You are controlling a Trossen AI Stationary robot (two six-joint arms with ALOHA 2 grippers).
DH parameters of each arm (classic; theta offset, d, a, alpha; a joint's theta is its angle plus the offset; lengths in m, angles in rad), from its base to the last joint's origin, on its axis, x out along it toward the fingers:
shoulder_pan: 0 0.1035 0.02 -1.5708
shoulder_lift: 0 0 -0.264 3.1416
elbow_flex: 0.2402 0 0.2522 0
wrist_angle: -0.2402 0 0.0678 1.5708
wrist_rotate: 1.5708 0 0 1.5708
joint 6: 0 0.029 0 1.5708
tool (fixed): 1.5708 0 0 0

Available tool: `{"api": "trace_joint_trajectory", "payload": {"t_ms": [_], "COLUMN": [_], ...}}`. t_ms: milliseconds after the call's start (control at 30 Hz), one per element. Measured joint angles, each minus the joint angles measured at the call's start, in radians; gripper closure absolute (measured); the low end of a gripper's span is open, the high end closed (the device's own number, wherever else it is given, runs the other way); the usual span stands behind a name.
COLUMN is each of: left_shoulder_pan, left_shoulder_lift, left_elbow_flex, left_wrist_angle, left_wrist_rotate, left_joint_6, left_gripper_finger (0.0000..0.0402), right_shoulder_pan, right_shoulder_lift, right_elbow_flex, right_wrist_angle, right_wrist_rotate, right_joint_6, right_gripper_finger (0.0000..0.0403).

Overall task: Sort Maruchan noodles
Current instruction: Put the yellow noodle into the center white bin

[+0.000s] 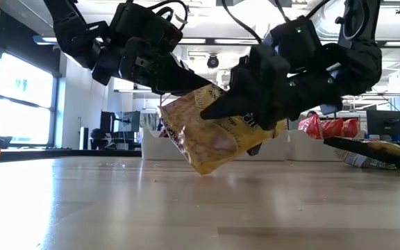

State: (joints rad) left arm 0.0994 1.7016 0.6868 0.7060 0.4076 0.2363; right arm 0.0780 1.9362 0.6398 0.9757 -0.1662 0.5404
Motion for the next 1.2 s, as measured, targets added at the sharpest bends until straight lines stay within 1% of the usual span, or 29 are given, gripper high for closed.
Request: {"api": "trace_joint_trajectory", "payload": {"t_ms": [67, 167, 333, 433, 500, 567, 667, 733, 800, 900, 967, 1000, 1100, 1200], "left_shoulder_pan": [0.000, 0.004, 0.032, 0.052, 0.063, 0.072, 0.078, 0.086, 0.103, 0.133, 0.158, 0.168, 0.193, 0.205], "left_shoulder_lift": [0.000, 0.000, 0.000, -0.029, -0.066, -0.128, -0.237, -0.304, -0.366, -0.433, -0.473, -0.486, -0.507, -0.510], "left_elbow_flex": [0.000, 0.000, 0.000, -0.002, -0.004, -0.038, -0.129, -0.198, -0.265, -0.340, -0.375, -0.379, -0.388, -0.390], "left_wrist_angle": [-0.004, -0.004, -0.009, -0.050, -0.102, -0.109, -0.033, 0.070, 0.192, 0.319, 0.348, 0.349, 0.341, 0.339], "left_wrist_rotate": [0.000, 0.000, 0.007, 0.027, 0.025, 0.011, -0.055, -0.094, -0.103, -0.105, -0.105, -0.106, -0.106, -0.106], "left_joint_6": [-0.003, -0.026, -0.057, -0.059, -0.032, 0.004, 0.042, 0.045, 0.038, 0.009, -0.015, -0.021, -0.055, -0.080], "left_gripper_finger": [0.0401, 0.0401, 0.0387, 0.0374, 0.0367, 0.0363, 0.0363, 0.0364, 0.0366, 0.0367, 0.0366, 0.0367, 0.0367, 0.0367], "right_shoulder_pan": [0.000, 0.000, -0.001, -0.008, -0.018, -0.031, -0.064, -0.090, -0.121, -0.179, -0.231, -0.258, -0.350, -0.446], "right_shoulder_lift": [0.000, 0.000, 0.000, 0.000, 0.000, 0.000, -0.008, -0.033, -0.075, -0.178, -0.259, -0.295, -0.374, -0.380], "right_elbow_flex": [0.000, 0.000, 0.000, -0.001, -0.001, -0.001, -0.001, -0.001, 0.008, 0.042, 0.088, 0.123, 0.278, 0.479], "right_wrist_angle": [0.023, 0.034, 0.038, 0.037, 0.037, 0.038, 0.032, 0.021, -0.015, -0.183, -0.376, -0.489, -0.899, -1.297], "right_wrist_rotate": [-0.021, -0.030, -0.020, -0.014, -0.024, -0.041, -0.081, -0.107, -0.143, -0.167, -0.163, -0.145, -0.059, 0.078], "right_joint_6": [-0.008, -0.023, -0.026, -0.027, -0.026, -0.022, 0.008, 0.028, 0.031, 0.018, -0.004, -0.015, -0.018, -0.009], "right_gripper_finger": [0.0152, 0.0185, 0.0268, 0.0314, 0.0319, 0.0319, 0.0318, 0.0309, 0.0306, 0.0310, 0.0313, 0.0314, 0.0314, 0.0314]}}
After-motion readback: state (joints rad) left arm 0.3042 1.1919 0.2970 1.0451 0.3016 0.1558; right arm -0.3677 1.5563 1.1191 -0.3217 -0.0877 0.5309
